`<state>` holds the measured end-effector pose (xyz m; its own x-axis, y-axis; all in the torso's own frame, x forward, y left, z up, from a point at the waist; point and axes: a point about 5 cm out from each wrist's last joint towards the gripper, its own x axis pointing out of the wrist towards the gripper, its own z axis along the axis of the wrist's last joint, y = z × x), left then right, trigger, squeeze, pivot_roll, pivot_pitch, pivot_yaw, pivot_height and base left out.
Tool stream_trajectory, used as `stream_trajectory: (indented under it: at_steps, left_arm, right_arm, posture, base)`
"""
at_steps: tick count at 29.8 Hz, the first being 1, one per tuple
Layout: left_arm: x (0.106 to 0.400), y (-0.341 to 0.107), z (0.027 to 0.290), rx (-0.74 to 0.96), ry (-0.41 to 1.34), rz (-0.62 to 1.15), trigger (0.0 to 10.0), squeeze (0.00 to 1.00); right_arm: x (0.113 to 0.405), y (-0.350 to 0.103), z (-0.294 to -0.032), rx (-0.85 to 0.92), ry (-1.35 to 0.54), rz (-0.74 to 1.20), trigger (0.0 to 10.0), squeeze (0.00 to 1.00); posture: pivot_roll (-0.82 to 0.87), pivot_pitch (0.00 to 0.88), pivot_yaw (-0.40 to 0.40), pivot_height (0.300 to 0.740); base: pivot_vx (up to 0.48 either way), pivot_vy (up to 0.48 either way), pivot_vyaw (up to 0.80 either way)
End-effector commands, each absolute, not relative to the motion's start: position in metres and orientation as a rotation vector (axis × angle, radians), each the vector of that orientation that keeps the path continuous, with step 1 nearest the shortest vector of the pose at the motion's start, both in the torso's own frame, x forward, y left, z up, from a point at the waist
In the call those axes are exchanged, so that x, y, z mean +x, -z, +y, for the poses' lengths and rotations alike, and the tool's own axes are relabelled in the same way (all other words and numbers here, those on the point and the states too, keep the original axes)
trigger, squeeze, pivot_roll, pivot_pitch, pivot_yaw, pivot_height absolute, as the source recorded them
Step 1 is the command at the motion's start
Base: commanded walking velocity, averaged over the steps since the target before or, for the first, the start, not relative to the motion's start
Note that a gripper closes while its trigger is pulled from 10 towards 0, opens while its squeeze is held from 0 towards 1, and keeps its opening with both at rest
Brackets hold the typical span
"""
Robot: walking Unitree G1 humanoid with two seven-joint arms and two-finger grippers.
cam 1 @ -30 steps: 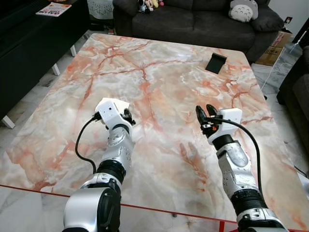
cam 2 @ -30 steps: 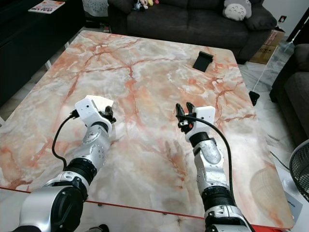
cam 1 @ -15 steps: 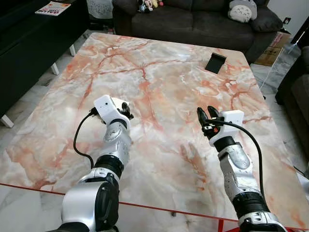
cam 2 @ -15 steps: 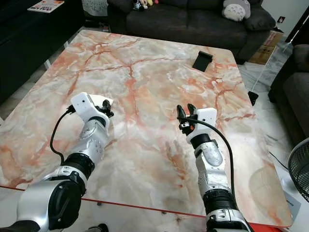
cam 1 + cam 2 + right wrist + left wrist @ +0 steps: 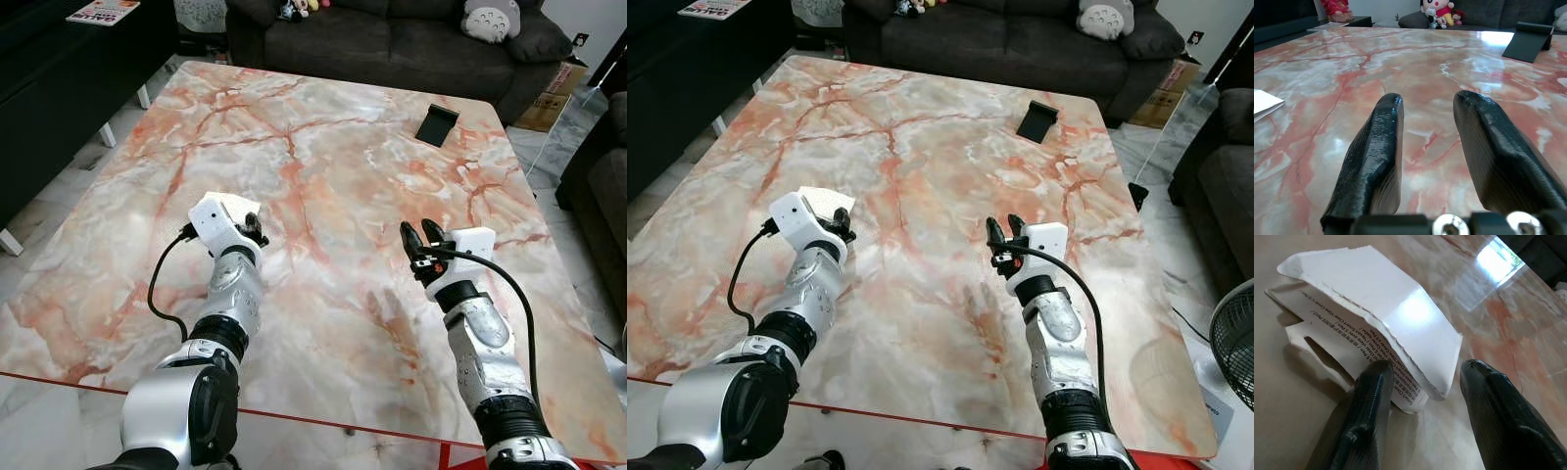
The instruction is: Picking trash to rubbish bin
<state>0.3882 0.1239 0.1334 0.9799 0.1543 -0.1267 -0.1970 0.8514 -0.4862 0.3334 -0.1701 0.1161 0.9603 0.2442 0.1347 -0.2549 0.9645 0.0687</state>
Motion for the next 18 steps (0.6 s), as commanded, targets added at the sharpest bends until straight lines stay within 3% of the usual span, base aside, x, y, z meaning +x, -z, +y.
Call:
stream_trajectory:
  at_steps: [1, 18]
  left_arm:
    - [0.391, -0.140, 0.120, -0.539, -0.168, 0.070, 10.0, 0.00]
    - [0.399, -0.160, 0.118, -0.564, -0.132, 0.006, 10.0, 0.00]
  right_arm:
    - [0.331, -0.118, -0.176, 0.069, -0.248, -0.126, 10.0, 0.00]
    - [0.322, -0.116, -0.180, 0.057, -0.247, -0.111, 10.0, 0.00]
  posture:
    - [-0.19, 0.145, -0.129, 0.740]
    - [-0.22, 0.159, -0.139, 0.740]
  base:
    - [0.000, 0.000, 0.00]
    - [0.000, 0.000, 0.00]
